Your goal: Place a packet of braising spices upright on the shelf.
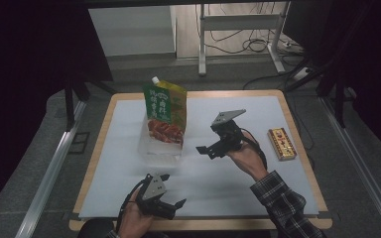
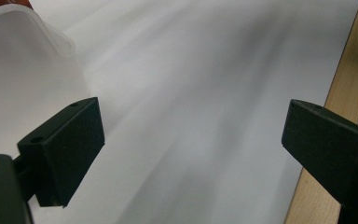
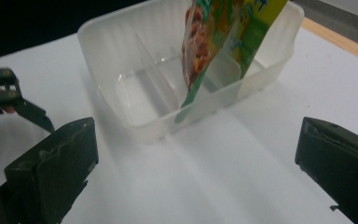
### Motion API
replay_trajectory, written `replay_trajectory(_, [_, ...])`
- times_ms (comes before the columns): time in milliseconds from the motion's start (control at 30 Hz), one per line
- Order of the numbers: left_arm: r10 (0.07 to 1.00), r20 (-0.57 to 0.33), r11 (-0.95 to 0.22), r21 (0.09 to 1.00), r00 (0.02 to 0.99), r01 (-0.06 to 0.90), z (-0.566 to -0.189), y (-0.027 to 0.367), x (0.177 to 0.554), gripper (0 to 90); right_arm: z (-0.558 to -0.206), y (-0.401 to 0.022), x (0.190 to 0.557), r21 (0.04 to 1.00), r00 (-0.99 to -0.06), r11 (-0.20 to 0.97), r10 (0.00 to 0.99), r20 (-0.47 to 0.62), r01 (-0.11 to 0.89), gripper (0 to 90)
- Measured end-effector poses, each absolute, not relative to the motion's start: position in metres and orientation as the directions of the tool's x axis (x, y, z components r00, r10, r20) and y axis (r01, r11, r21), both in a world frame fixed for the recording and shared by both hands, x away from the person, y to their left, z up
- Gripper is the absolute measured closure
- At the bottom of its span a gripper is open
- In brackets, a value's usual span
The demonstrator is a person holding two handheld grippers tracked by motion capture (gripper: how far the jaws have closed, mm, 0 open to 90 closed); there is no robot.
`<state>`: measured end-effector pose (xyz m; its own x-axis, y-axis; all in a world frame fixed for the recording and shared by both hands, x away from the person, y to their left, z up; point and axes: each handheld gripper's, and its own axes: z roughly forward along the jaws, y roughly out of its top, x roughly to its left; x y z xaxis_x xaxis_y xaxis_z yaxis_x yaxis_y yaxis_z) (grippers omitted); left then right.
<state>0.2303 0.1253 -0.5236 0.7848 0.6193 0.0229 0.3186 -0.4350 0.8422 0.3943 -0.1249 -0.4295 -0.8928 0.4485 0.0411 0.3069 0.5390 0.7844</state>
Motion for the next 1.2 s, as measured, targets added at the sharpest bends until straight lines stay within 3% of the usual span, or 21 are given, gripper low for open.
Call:
replay_trajectory(633, [0.637, 0.038, -0.453, 0.827, 0.770, 0.334, -0.523, 0.125, 0.230, 1.5, -0.461, -0.154, 0.388, 0.776, -0.865, 0.523, 0.498, 0.058, 0.353, 0.0])
replay_trajectory(1200, [0.636, 0.052, -0.469, 0.818, 0.770, 0.332, -0.524, 0.123, 0.230, 1.6, -0.476, -0.185, 0.398, 0.745, -0.776, 0.518, 0.630, -0.002, 0.419, 1.0])
